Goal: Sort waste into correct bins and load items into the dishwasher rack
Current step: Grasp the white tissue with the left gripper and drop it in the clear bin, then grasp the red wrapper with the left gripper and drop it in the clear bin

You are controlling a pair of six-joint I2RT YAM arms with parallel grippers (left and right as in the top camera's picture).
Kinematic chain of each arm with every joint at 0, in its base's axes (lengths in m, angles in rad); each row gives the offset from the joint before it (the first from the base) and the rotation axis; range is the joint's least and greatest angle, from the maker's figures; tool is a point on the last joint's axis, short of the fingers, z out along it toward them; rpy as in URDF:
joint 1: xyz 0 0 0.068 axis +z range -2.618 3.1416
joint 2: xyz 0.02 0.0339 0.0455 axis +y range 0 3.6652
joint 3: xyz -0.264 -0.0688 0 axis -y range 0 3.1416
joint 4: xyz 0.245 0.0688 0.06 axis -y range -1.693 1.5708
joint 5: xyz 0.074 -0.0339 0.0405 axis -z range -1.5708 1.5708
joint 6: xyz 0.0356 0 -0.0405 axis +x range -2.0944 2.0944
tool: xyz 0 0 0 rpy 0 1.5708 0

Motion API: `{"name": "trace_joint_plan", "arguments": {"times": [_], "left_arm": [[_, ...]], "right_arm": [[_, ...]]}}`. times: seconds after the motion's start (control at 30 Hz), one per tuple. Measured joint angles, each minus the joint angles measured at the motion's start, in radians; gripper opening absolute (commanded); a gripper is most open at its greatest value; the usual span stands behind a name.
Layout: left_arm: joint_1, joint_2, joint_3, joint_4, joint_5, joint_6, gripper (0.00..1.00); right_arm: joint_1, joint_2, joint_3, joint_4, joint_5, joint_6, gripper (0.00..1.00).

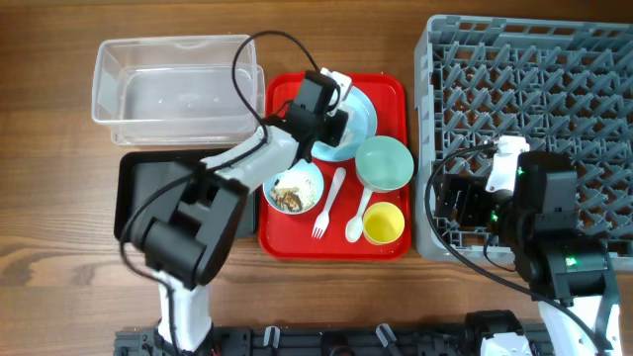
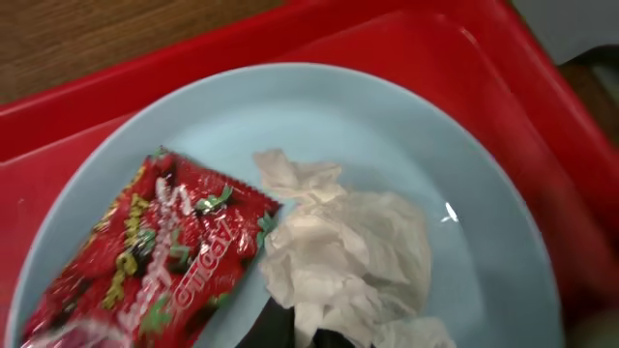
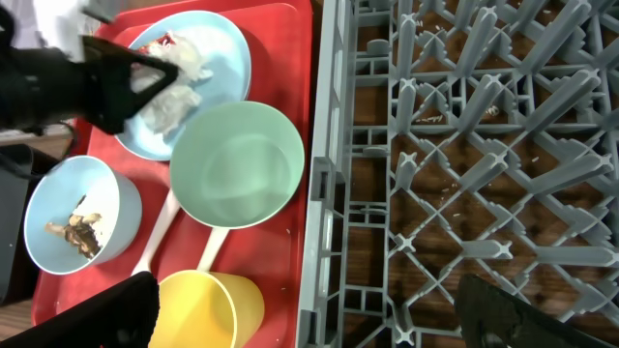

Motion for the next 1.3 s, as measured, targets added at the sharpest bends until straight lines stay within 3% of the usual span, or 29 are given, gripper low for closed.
{"name": "trace_joint_plan", "arguments": {"times": [0.17, 0.3, 0.37, 0.4, 0.43, 0.47, 0.53, 0.73, 0.8, 0.93, 1.0, 1.23, 1.3], "left_arm": [[0.024, -0.254, 0.0, -0.079, -0.052, -0.041, 0.04], [0.204, -0.299, 0.001, -0.165, -0.129, -0.045, 0.06], [0.31, -0.299, 0.001, -0.202, -0.14, -0.049, 0.18], [0.356, -0.299, 0.001, -0.206, -0.144, -0.054, 0.29], [0.397, -0.299, 0.001, -0.206, -0.147, -0.055, 0.33], [0.421, -0.299, 0.001, -0.207, -0.147, -0.057, 0.49], [0.431, -0.295, 0.001, -0.206, -0.146, -0.06, 0.61], [0.396, -0.274, 0.001, -0.182, -0.103, -0.059, 0.61], [0.324, -0.274, 0.001, -0.19, -0.009, -0.059, 0.68], [0.158, -0.269, 0.001, -0.259, 0.061, -0.017, 0.7], [0.103, -0.235, 0.001, -0.283, 0.051, 0.002, 0.69], [0.097, -0.106, 0.001, -0.338, -0.097, 0.013, 0.71], [0.097, -0.093, 0.001, -0.338, -0.123, 0.013, 0.64]], "right_arm": [[0.0, 0.0, 0.0, 0.0, 0.0, 0.0, 1.0], [0.0, 0.0, 0.0, 0.0, 0.0, -0.003, 1.0], [0.0, 0.0, 0.0, 0.0, 0.0, -0.003, 1.0], [0.0, 0.0, 0.0, 0.0, 0.0, -0.003, 1.0], [0.0, 0.0, 0.0, 0.0, 0.0, -0.004, 1.0], [0.0, 0.0, 0.0, 0.0, 0.0, -0.004, 1.0], [0.0, 0.0, 0.0, 0.0, 0.0, -0.004, 1.0], [0.0, 0.0, 0.0, 0.0, 0.0, -0.007, 1.0], [0.0, 0.0, 0.0, 0.0, 0.0, -0.007, 1.0], [0.0, 0.0, 0.0, 0.0, 0.0, -0.007, 1.0], [0.0, 0.0, 0.0, 0.0, 0.0, -0.007, 1.0], [0.0, 0.0, 0.0, 0.0, 0.0, -0.007, 1.0], [0.0, 0.0, 0.0, 0.0, 0.0, -0.006, 1.0]]}}
